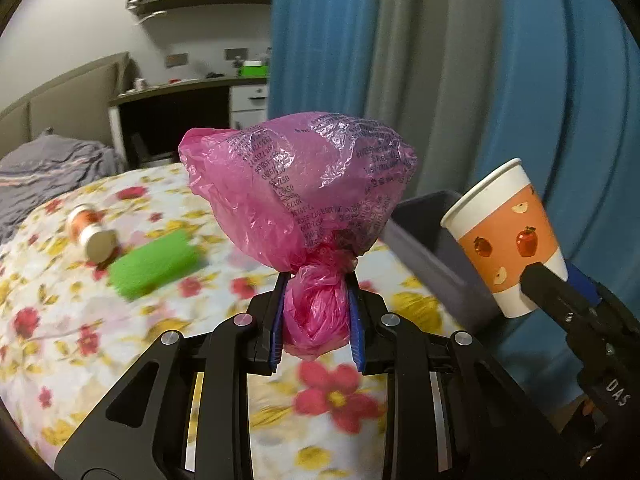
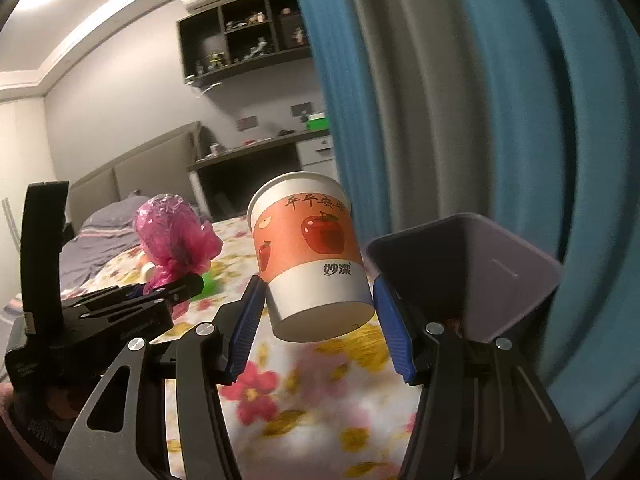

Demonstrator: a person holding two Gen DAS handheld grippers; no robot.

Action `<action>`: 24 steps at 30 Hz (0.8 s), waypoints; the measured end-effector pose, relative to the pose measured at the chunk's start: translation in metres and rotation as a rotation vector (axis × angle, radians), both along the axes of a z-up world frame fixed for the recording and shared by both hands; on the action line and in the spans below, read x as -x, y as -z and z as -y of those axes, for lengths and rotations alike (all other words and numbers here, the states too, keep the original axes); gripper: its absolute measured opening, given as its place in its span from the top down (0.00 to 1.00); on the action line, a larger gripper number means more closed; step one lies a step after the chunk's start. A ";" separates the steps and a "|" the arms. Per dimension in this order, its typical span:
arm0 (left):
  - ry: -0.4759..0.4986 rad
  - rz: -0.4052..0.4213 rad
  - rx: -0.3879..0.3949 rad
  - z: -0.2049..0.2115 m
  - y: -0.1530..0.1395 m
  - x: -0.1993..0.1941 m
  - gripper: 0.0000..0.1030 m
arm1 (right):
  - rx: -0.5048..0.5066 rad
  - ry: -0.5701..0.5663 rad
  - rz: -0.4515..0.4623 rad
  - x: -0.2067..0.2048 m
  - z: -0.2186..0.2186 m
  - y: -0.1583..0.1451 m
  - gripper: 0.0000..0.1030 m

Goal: Collect trash
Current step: 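Carry the pink bag and orange cup over the grey bin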

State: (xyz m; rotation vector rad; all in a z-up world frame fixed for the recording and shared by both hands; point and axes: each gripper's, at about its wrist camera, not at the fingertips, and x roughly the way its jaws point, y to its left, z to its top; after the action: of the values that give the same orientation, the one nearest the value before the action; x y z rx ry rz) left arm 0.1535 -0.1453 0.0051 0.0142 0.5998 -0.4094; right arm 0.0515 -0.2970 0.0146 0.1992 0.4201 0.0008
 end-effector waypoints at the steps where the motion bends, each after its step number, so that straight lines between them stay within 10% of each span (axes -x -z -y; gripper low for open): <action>1: 0.020 -0.002 0.004 0.009 0.000 -0.003 0.75 | 0.003 0.014 0.001 0.000 0.005 0.000 0.46; 24: 0.348 -0.144 0.029 0.171 0.040 -0.064 0.75 | 0.021 0.270 -0.031 -0.031 0.101 0.020 0.46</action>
State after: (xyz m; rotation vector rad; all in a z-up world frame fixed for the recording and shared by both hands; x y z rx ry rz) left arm 0.2175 -0.3166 -0.0352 0.0621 0.7363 -0.7617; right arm 0.0828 -0.3983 -0.0053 0.2346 0.4212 -0.2719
